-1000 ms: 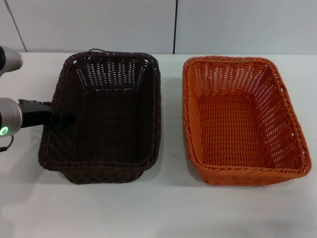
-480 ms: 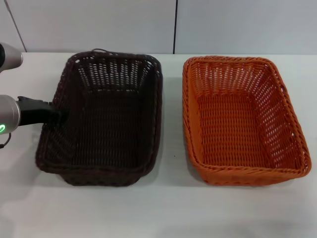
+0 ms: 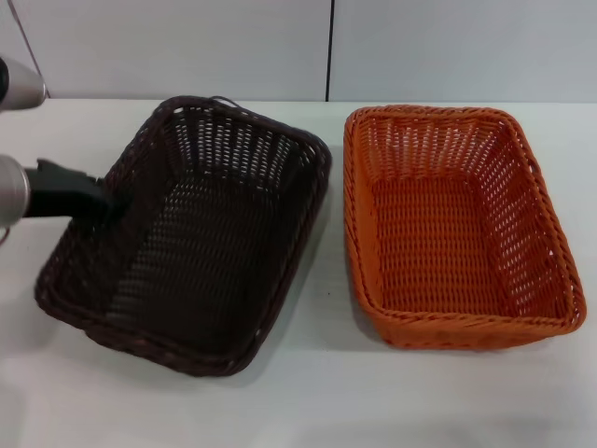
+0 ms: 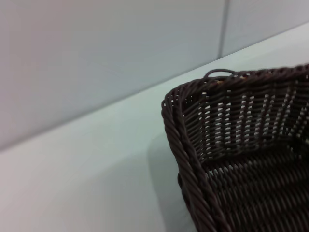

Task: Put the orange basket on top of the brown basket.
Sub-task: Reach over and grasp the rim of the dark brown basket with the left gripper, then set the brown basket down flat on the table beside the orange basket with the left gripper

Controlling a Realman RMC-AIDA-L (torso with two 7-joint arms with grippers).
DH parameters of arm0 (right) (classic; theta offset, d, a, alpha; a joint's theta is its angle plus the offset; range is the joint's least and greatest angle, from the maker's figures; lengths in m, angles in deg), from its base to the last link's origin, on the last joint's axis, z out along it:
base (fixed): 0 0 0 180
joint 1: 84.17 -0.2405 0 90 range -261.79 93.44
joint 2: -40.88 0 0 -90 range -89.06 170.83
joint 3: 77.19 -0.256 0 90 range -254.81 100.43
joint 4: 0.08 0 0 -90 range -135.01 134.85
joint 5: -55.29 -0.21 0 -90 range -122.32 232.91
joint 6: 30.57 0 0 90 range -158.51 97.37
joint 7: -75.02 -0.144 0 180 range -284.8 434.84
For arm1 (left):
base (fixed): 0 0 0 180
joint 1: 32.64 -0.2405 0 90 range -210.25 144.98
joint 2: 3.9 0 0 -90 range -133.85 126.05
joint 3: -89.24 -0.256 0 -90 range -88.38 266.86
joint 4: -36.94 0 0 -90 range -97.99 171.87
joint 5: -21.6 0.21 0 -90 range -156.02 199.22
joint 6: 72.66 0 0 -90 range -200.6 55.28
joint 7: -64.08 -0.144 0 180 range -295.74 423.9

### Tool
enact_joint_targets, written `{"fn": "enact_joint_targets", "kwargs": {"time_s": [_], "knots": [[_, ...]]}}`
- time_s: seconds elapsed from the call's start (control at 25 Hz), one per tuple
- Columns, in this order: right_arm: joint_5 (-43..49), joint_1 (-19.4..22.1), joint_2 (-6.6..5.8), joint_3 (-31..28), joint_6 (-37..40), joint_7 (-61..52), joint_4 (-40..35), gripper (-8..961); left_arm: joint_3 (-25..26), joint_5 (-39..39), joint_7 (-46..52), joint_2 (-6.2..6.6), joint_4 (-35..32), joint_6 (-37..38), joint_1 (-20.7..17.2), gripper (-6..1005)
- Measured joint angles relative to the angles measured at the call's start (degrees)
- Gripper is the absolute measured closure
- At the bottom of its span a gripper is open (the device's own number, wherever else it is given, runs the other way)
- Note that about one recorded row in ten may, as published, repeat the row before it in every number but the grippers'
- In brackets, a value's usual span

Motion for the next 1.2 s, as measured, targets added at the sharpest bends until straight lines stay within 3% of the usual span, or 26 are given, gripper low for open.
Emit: {"fn": "enact_joint_targets", "kwargs": {"time_s": [0.04,0.08,0.2,0.24,0.36,0.48,0.6,0.68,0.84,0.88,1.04,1.2], "knots": [[0.0,0.0,0.0,0.0,0.0,0.0,0.0,366,0.0,0.0,0.0,0.0,0.0,0.0,0.0,747],[0.0,0.0,0.0,0.0,0.0,0.0,0.0,366,4.2,-1.9,-6.9,0.0,0.5,-4.3,1.9,748],[-0.2,0.3,0.0,0.0,-0.1,0.0,0.0,367,4.2,-1.9,-6.9,0.0,0.5,-4.3,1.9,752],[-0.2,0.4,0.0,0.0,-0.1,0.0,0.0,367,12.7,-5.9,-20.1,0.07,0.7,-13.3,5.0,753],[-0.2,1.0,0.05,0.0,-0.5,0.0,-0.2,367,14.7,-6.8,-24.0,0.13,0.6,-16.2,6.0,757],[-0.2,1.6,0.07,0.0,-1.0,0.0,-0.4,367,20.5,-8.2,-35.6,0.78,0.0,-25.8,10.2,764],[-0.3,2.0,0.13,0.1,-1.5,0.0,-0.5,366,21.0,-8.6,-36.7,0.99,-0.2,-26.9,10.8,775],[-0.3,2.2,0.16,0.4,-1.6,0.0,-0.6,366,22.5,-10.3,-39.9,2.31,-2.2,-28.9,13.6,787],[-0.2,2.5,0.24,0.8,-2.0,0.0,-0.7,366,22.7,-10.5,-40.7,2.67,-3.1,-29.0,14.6,803],[-0.2,2.7,0.27,1.3,-2.6,0.0,-0.7,366,23.0,-11.2,-43.7,3.35,-6.6,-29.2,16.9,802],[-0.3,3.1,0.27,1.8,-3.5,0.0,-0.8,367,22.7,-11.3,-49.7,3.23,-13.5,-28.4,21.1,799],[-0.2,3.3,0.27,1.9,-3.9,0.0,-0.8,367,21.5,-10.3,-52.3,2.57,-16.4,-26.6,22.6,796]]}}
